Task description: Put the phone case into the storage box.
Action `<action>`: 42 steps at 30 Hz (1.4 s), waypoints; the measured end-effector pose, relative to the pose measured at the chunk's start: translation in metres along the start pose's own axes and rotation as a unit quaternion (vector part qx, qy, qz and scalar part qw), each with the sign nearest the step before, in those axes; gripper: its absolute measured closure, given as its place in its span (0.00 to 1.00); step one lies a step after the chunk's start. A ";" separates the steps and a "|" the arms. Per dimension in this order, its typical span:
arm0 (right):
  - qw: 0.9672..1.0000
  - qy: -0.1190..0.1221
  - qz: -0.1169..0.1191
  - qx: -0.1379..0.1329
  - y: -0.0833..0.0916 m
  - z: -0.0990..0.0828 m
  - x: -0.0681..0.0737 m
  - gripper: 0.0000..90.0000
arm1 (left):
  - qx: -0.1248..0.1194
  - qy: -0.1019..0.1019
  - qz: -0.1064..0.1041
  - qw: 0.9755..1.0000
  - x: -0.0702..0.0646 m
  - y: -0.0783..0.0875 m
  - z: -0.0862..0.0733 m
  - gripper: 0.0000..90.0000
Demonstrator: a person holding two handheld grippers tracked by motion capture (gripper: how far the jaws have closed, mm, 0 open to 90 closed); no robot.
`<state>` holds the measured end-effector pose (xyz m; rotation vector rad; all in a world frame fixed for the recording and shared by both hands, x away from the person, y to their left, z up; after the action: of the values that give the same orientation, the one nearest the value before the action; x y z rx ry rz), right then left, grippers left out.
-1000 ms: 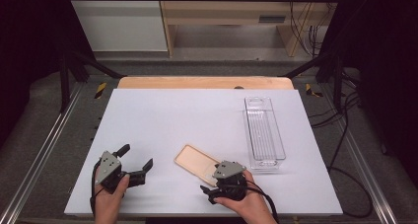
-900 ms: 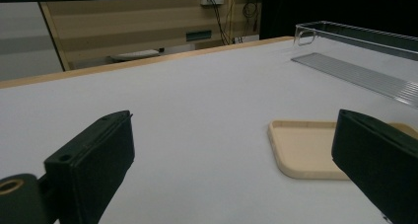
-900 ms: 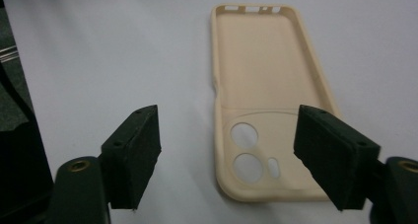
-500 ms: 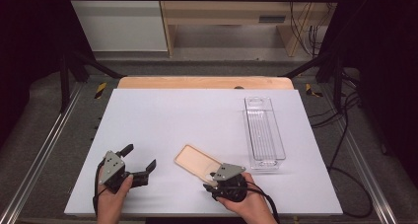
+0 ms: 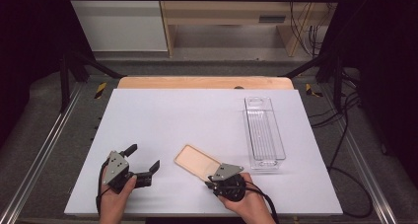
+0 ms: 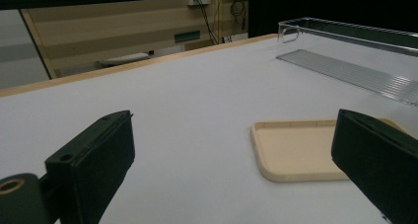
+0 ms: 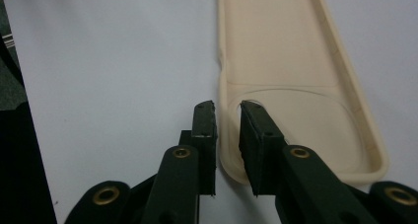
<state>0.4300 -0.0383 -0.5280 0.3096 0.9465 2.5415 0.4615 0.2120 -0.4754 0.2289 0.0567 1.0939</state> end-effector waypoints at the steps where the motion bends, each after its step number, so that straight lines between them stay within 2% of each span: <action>1: 1.000 0.001 -0.001 0.002 -0.001 0.000 0.000 0.87 | -0.001 -0.002 -0.002 1.000 -0.001 0.000 0.000 0.03; 6: 1.000 0.011 -0.007 0.006 -0.003 -0.001 -0.001 0.90 | 0.001 -0.009 -0.006 1.000 -0.005 -0.002 0.000 0.03; 9: 1.000 0.015 0.001 0.003 -0.004 -0.001 0.001 0.96 | 0.002 -0.013 -0.009 1.000 -0.007 -0.002 0.000 0.03; 15: 1.000 0.016 0.002 0.005 -0.004 0.000 0.000 0.97 | 0.004 -0.027 -0.014 1.000 -0.012 -0.003 0.000 0.03; 20: 1.000 0.020 0.005 0.001 0.001 0.005 0.001 0.97 | 0.009 -0.046 -0.022 0.999 -0.019 -0.006 -0.001 0.03; 24: 1.000 0.020 0.010 -0.007 0.009 0.010 0.003 0.97 | 0.016 -0.071 -0.029 0.997 -0.029 -0.008 -0.002 0.03; 25: 1.000 0.021 0.010 -0.008 0.011 0.010 0.003 0.97 | 0.015 -0.097 -0.028 0.995 -0.034 -0.010 -0.002 0.03; 26: 1.000 0.022 0.010 -0.010 0.012 0.012 0.003 0.97 | 0.017 -0.107 -0.028 0.994 -0.036 -0.010 -0.002 0.03; 28: 1.000 0.022 0.009 -0.012 0.014 0.013 0.002 0.97 | 0.022 -0.113 -0.032 0.993 -0.040 -0.010 -0.003 0.03; 31: 1.000 0.023 0.006 -0.018 0.020 0.016 0.001 0.97 | 0.026 -0.148 -0.034 0.988 -0.047 -0.012 -0.005 0.03; 32: 1.000 0.023 0.005 -0.020 0.023 0.018 0.000 0.97 | 0.027 -0.153 -0.035 0.987 -0.049 -0.012 -0.005 0.03; 33: 0.999 0.023 0.003 -0.022 0.026 0.019 -0.001 0.97 | 0.029 -0.167 -0.034 0.985 -0.052 -0.013 -0.006 0.03; 34: 0.999 0.023 0.002 -0.024 0.028 0.020 -0.002 0.97 | 0.029 -0.167 -0.034 0.985 -0.052 -0.013 -0.006 0.04; 38: 0.999 0.022 0.005 -0.029 0.034 0.024 -0.001 0.97 | 0.032 -0.200 -0.030 0.979 -0.059 -0.015 -0.008 0.05; 42: 0.999 0.036 0.011 -0.026 0.040 0.033 0.003 0.97 | 0.022 -0.226 -0.015 0.974 -0.066 -0.015 -0.004 0.10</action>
<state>0.4264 -0.0460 -0.4767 0.2157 0.9066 2.6073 0.4437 0.1479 -0.4864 0.5113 -0.3225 0.9900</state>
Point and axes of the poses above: each handheld gripper's, and its own axes: y roughly backward along the jaws, z roughly out of its top, x roughly to its left, the point moved 7 cm from there along -y, roughly forward along the jaws, and after that the axes turned 8 degrees about z, right-handed, at the moved point
